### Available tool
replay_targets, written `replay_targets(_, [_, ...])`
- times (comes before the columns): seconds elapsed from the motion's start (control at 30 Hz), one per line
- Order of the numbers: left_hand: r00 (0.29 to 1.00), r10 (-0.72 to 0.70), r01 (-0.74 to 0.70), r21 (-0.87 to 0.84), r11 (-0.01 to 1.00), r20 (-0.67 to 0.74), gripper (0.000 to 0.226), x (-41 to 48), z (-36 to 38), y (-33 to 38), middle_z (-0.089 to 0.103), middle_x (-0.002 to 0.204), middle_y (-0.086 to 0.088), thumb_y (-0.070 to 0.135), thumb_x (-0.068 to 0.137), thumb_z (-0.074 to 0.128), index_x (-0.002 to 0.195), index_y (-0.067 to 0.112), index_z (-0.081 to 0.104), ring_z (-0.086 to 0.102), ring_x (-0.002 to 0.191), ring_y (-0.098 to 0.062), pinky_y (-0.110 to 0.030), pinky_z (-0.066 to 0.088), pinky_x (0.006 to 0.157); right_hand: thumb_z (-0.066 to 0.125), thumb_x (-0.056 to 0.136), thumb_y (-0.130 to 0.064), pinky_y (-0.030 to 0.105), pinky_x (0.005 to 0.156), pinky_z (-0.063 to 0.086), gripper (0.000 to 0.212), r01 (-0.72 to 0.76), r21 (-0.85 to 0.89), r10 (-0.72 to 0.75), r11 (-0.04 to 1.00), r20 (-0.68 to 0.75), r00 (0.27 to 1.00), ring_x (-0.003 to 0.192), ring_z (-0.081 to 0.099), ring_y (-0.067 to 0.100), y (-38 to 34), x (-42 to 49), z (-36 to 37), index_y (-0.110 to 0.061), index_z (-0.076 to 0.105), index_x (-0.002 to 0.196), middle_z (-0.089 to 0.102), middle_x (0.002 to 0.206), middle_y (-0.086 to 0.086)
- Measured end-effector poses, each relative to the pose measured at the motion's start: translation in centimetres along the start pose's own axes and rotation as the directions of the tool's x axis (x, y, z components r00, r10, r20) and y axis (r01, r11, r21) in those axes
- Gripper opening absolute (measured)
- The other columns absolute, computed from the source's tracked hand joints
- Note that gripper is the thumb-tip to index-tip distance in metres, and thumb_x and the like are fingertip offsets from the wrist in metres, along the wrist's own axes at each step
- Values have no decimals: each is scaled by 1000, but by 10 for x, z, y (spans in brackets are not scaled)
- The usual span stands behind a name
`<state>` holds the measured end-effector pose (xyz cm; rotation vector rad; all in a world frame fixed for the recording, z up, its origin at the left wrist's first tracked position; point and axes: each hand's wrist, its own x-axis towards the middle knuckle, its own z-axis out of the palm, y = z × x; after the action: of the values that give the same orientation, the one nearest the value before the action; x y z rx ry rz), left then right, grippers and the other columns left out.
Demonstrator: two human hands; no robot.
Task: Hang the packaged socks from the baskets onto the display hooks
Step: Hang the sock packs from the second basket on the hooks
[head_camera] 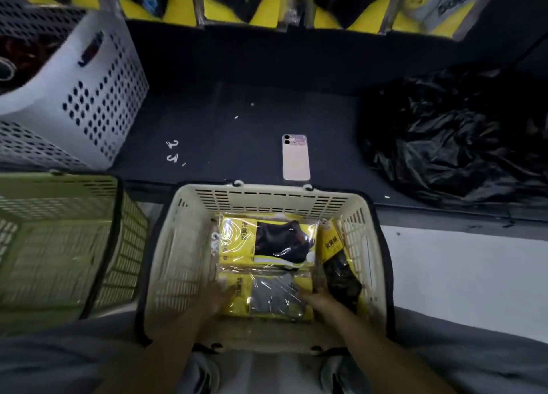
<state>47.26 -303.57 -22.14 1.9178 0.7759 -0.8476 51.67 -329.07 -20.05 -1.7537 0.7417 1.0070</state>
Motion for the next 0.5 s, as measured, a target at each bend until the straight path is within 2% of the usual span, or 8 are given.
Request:
replay_targets(0.1, [1000, -21, 21, 13, 1000, 5, 46, 1, 4, 8, 53, 113, -4, 41, 93, 55, 122, 5, 51, 52, 100, -18, -27, 39, 84, 75, 81, -13, 42, 99, 48, 64, -49, 19, 49, 999, 32, 998, 122, 53, 34, -4, -3, -2, 6, 46, 135, 50, 138, 21])
replay_targets(0.17, [999, -22, 21, -30, 999, -23, 46, 3, 5, 8, 57, 117, -8, 36, 90, 61, 120, 3, 54, 56, 106, -25, -31, 44, 89, 76, 80, -13, 44, 100, 47, 59, -38, 41, 37, 998, 31, 999, 120, 56, 32, -4, -5, -4, 3, 51, 131, 56, 133, 19])
replay_targets(0.23, [999, 0, -3, -57, 998, -42, 43, 1, 5, 11, 61, 121, -19, 32, 89, 64, 117, 0, 58, 58, 110, -32, -41, 47, 96, 74, 83, -17, 45, 103, 45, 53, -37, 69, 32, 997, 61, 998, 120, 55, 32, -6, -11, -4, 0, 55, 129, 58, 131, 18])
replay_targets(0.37, [1000, -27, 25, -95, 995, -11, 51, -15, -1, 20, 50, 138, -17, 39, 95, 52, 133, 5, 48, 49, 125, -32, -40, 40, 105, 67, 87, -33, 38, 99, 45, 47, -38, 57, 28, 998, 177, 984, 125, 52, 26, -20, -32, -2, -9, 60, 128, 56, 135, 10])
replay_targets(0.43, [998, -56, 54, -98, 994, -10, 57, -26, -6, 27, 43, 144, -18, 41, 96, 50, 138, 4, 43, 44, 130, -32, -41, 36, 108, 70, 85, -33, 28, 84, 48, 53, 17, 8, -18, 1000, 157, 987, 122, 53, 23, -32, -47, -5, -11, 57, 131, 53, 136, 5])
replay_targets(0.5, [997, -73, 71, -111, 991, -20, 63, -39, -9, 35, 38, 148, -19, 44, 95, 49, 141, 3, 39, 39, 134, -32, -38, 33, 110, 72, 84, -29, 18, 63, 47, 54, 103, 18, -104, 995, 131, 986, 109, 59, 16, -46, -65, -11, -10, 56, 131, 57, 131, 4])
